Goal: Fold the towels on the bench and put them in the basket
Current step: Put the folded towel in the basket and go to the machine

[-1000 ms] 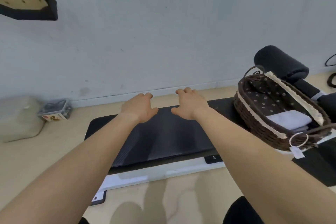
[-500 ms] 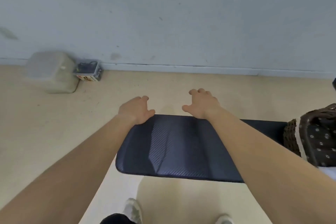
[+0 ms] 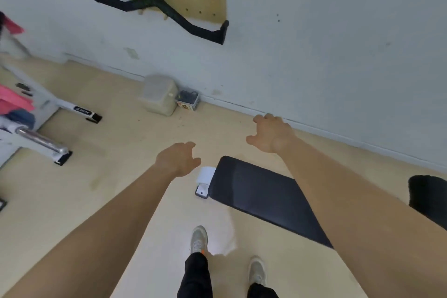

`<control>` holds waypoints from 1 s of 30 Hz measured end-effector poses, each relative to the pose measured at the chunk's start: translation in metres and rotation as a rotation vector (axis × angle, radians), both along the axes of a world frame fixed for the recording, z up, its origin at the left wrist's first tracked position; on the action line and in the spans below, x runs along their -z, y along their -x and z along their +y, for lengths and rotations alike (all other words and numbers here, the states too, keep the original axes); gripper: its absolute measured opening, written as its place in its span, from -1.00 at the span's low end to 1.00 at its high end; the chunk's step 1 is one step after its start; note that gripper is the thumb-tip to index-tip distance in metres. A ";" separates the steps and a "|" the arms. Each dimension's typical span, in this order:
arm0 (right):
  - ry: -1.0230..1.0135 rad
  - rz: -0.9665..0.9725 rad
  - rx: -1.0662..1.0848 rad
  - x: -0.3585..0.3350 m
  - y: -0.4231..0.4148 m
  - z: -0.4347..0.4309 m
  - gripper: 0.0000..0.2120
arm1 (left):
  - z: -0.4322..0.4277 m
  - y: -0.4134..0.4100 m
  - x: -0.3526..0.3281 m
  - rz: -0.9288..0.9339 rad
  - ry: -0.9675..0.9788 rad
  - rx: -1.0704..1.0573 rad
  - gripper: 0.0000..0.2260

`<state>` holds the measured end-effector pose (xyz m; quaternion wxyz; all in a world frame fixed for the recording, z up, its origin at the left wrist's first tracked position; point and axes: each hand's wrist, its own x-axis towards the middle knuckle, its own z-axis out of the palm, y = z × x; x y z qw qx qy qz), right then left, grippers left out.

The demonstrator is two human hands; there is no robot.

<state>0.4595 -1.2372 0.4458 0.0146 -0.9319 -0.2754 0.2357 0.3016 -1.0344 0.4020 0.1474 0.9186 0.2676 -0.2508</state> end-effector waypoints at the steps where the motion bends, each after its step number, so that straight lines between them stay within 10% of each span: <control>1: -0.013 -0.011 -0.027 -0.014 0.008 0.012 -0.38 | 0.004 0.014 -0.015 -0.014 -0.011 -0.033 -0.44; 16: -0.082 -0.149 -0.747 -0.120 0.221 0.306 -0.44 | 0.184 0.260 -0.131 -0.161 -0.060 -0.622 -0.42; 30: -0.169 -0.129 -0.865 -0.138 0.332 0.592 -0.55 | 0.441 0.395 -0.175 -0.250 -0.126 -0.842 -0.44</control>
